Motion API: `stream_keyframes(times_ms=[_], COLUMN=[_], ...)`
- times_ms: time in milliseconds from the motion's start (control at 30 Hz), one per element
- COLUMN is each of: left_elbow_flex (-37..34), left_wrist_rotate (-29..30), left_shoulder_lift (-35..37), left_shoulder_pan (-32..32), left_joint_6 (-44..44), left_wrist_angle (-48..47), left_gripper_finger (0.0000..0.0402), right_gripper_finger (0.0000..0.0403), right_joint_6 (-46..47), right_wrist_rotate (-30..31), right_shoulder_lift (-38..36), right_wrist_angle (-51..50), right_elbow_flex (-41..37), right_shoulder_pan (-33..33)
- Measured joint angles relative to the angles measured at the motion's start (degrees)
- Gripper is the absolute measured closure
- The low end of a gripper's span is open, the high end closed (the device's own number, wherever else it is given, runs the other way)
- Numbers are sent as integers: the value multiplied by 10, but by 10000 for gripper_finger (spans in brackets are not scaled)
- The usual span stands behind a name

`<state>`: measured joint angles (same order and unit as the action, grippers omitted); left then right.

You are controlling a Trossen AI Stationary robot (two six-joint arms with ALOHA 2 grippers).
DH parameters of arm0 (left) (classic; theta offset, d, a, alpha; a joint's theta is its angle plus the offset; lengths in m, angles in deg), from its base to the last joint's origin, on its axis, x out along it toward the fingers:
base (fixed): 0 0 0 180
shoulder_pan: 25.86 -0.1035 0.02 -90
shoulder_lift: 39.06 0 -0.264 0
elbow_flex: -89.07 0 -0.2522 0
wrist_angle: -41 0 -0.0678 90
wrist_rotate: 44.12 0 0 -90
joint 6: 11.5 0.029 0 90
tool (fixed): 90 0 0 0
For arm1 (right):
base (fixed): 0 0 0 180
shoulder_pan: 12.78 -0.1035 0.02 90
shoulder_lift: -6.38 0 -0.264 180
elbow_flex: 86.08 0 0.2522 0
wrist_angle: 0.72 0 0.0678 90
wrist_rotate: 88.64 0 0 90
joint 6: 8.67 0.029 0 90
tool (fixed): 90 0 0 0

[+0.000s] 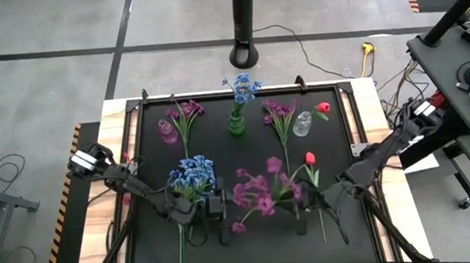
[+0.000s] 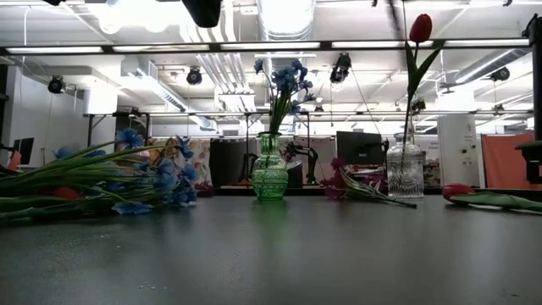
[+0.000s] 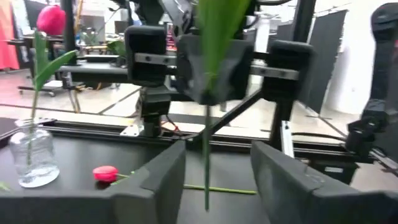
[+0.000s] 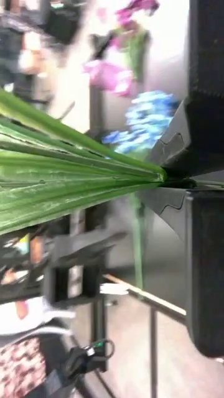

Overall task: Sort flowers into vase by color
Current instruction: Put the middle right violet flowers into the violet vase

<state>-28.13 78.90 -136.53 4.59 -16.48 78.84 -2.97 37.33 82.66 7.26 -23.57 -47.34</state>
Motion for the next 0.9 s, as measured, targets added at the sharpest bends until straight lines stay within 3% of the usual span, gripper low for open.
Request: stream_keyframes(times_ms=[167,533,667,900], left_elbow_flex=[0,0,1,5], left_wrist_rotate=[1,7,8,6], left_shoulder_lift=[0,-2,-3,-3], left_shoulder_pan=[-3,-15,-16,-15], left_joint_6=[34,65,78,89], left_wrist_angle=[39,63,60,59], left_gripper_finger=[199,199,243,385], right_gripper_finger=[390,390,390,373], right_joint_6=[-34,-38,-38,-27], right_wrist_rotate=[-70,-75,-75,-73], right_shoulder_lift=[50,103,105,105], right_wrist_angle=[25,13,13,12], right_elbow_flex=[28,59,61,61], right_shoulder_pan=[31,52,52,52])
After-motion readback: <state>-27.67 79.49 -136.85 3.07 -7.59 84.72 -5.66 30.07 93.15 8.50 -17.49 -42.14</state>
